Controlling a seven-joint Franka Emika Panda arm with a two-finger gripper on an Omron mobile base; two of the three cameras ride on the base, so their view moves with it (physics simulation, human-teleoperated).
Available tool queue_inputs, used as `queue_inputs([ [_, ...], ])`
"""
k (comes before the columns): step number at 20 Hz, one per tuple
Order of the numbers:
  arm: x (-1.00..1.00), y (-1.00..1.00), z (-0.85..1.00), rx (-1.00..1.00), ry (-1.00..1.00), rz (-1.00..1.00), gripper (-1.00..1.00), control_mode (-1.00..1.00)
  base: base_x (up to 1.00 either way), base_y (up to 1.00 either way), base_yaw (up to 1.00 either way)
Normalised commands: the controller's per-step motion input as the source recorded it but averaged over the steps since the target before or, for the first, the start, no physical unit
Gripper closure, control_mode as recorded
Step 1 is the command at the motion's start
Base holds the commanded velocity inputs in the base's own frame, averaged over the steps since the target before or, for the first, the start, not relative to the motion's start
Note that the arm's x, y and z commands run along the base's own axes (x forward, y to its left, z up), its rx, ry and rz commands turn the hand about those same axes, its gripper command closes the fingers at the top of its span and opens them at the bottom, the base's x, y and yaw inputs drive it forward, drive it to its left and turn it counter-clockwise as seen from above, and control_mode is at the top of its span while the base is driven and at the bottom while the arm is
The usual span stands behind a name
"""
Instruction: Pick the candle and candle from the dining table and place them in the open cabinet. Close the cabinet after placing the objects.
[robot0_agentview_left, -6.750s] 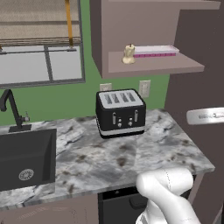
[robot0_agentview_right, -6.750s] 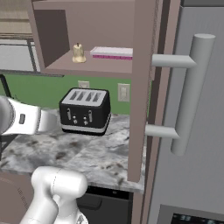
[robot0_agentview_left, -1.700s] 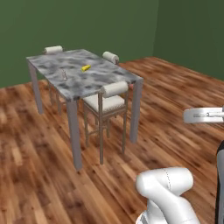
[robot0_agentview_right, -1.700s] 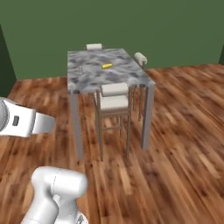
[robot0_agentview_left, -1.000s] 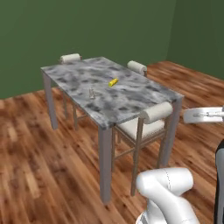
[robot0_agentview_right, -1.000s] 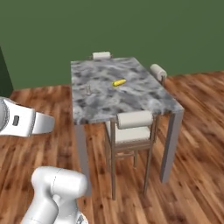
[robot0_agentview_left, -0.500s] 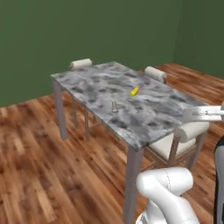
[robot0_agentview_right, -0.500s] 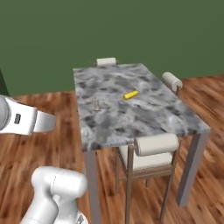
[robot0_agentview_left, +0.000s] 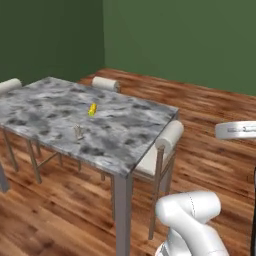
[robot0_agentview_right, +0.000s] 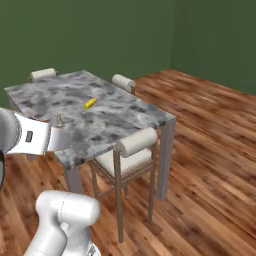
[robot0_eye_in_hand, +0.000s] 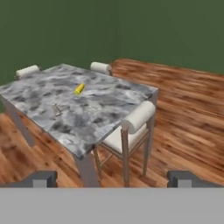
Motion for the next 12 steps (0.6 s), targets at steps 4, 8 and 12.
queue_inputs([
  [4, 0.00, 0.00, 0.00, 0.00, 0.00, 0.00, -1.00, 1.00, 0.11, 0.97, -0.52],
  [8, 0.00, 0.00, 0.00, 0.00, 0.00, 0.00, -1.00, 1.00, 0.57, 1.00, -0.26],
  [12, 0.00, 0.00, 0.00, 0.00, 0.00, 0.00, -1.00, 1.00, 0.60, 1.00, -0.16],
])
